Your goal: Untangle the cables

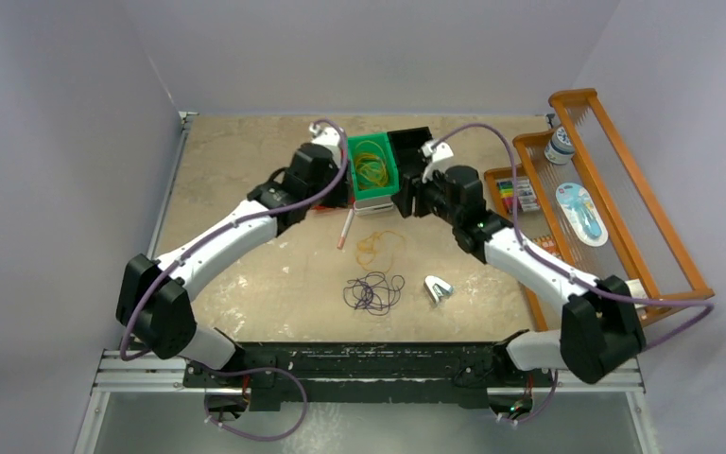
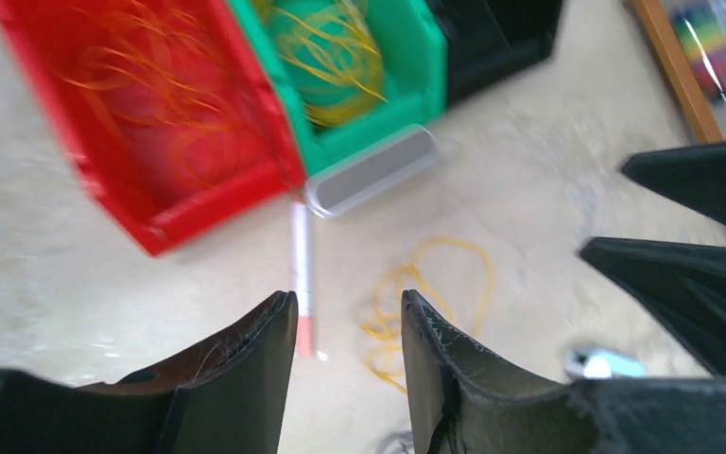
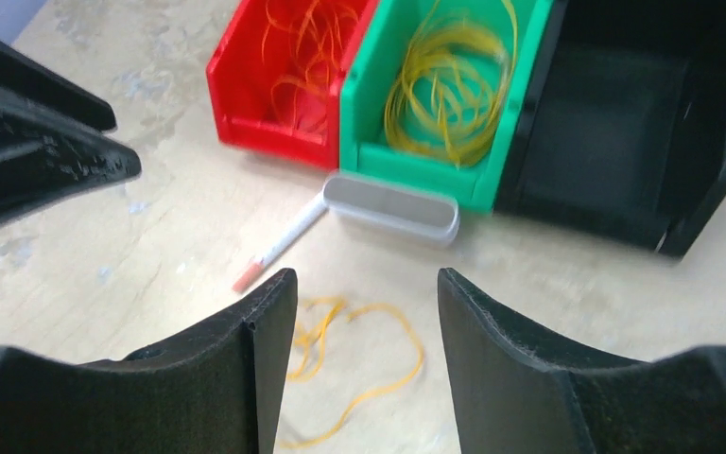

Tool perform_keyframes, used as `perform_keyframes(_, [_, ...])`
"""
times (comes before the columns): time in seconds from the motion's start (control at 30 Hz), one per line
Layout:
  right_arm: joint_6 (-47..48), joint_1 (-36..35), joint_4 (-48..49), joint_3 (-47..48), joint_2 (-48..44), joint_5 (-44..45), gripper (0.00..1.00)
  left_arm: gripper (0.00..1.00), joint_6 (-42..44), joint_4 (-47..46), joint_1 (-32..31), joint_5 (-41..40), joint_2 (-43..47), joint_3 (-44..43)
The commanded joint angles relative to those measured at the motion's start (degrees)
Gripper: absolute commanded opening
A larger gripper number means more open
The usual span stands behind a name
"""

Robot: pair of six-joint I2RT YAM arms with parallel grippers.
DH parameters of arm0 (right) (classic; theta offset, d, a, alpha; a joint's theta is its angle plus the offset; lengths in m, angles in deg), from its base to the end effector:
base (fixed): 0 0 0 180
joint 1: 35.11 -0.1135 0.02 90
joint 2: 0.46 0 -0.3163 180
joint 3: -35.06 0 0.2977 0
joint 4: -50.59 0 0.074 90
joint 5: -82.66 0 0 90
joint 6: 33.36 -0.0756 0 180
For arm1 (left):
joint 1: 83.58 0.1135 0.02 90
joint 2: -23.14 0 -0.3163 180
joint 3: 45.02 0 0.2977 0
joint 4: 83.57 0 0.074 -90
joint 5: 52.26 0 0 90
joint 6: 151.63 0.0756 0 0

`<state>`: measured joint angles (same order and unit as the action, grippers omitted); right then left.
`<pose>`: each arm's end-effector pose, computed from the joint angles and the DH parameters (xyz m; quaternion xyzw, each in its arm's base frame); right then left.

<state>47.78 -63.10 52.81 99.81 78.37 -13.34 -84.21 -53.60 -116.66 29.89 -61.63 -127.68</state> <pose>0.3437 0.1916 0.3207 -0.1614 0.7591 0.2375 0.5843 0.3532 -0.2178 0.3384 0.0469 0.8723 -0.1726 0.4552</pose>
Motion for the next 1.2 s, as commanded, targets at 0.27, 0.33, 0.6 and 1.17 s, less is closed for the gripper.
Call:
perform_keyframes(0.27, [-24.8, 0.2, 6.0, -21.4, -12.3, 12.8, 0.59, 0.4, -6.8, -3.7, -16.3, 0.8, -6.4, 2.9])
perform_keyframes(0.33, [-26.8, 0.2, 5.9, -22.9, -13.4, 15.4, 0.59, 0.4, -7.1, -4.0, -17.1, 0.7, -7.9, 2.9])
perform_keyframes(0.6, [-27.8, 0.8, 6.3, -24.9, -14.5, 16.4, 0.59, 0.4, -7.1, -4.9, -17.5, 0.4, -13.7, 2.0])
perform_keyframes(1.17, [-26.0, 0.8, 7.0, -24.3, -13.5, 14.6, 0.58, 0.37, -5.7, -5.9, -17.4, -2.3, -21.2, 0.2])
